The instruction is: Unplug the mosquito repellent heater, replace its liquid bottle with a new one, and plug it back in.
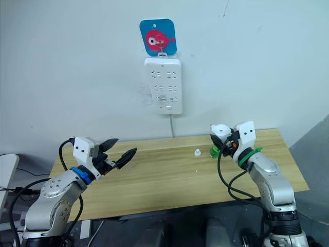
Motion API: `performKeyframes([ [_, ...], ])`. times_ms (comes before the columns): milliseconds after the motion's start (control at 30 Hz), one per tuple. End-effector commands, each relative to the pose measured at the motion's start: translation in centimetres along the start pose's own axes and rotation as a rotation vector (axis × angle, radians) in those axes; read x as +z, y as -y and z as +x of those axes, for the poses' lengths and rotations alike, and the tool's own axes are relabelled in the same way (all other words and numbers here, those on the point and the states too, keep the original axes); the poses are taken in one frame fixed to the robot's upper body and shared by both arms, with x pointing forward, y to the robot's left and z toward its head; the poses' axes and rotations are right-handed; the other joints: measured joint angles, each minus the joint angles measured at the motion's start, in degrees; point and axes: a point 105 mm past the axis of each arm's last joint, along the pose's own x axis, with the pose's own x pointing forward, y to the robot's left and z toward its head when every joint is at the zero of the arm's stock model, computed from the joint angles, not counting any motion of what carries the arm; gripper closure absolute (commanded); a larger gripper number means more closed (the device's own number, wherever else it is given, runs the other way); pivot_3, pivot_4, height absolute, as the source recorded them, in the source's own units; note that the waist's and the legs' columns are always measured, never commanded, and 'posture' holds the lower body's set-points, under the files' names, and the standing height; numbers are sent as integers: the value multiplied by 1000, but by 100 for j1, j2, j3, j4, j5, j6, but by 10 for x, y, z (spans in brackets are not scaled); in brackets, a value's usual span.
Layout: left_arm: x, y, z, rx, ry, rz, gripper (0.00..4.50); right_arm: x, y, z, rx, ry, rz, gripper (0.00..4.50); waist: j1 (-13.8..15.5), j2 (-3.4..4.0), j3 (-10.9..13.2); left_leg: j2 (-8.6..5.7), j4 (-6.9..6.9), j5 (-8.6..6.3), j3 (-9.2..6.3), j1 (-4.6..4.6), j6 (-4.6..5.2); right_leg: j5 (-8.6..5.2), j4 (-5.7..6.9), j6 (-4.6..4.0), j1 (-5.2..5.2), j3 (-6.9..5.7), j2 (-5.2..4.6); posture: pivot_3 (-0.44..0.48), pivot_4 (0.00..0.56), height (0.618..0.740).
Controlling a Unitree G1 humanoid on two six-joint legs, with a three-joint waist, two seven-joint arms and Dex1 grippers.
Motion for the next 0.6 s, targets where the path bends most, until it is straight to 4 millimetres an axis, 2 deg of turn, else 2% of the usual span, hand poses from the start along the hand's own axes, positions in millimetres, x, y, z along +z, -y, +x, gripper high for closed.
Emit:
performKeyframes([
  [33,13,-5,-2,8,43,34,0,19,-2,-4,0,69,-32,1530,-2,0,0,0,0,0,0,0,0,0,0,0,0,0,0,45,155,740],
  [533,10,-2,0,-1,36,25,0,11,0,-11,-35,53,-53,1530,-21,0,0,0,0,0,-1,0,0,0,0,0,0,-1,0,42,165,740],
  [600,9,-1,0,-1,36,25,0,10,1,-11,-40,48,-51,1530,-125,3,1,-41,-6,2,-94,-9,2,-4,8,4,47,-64,-56,42,165,740],
])
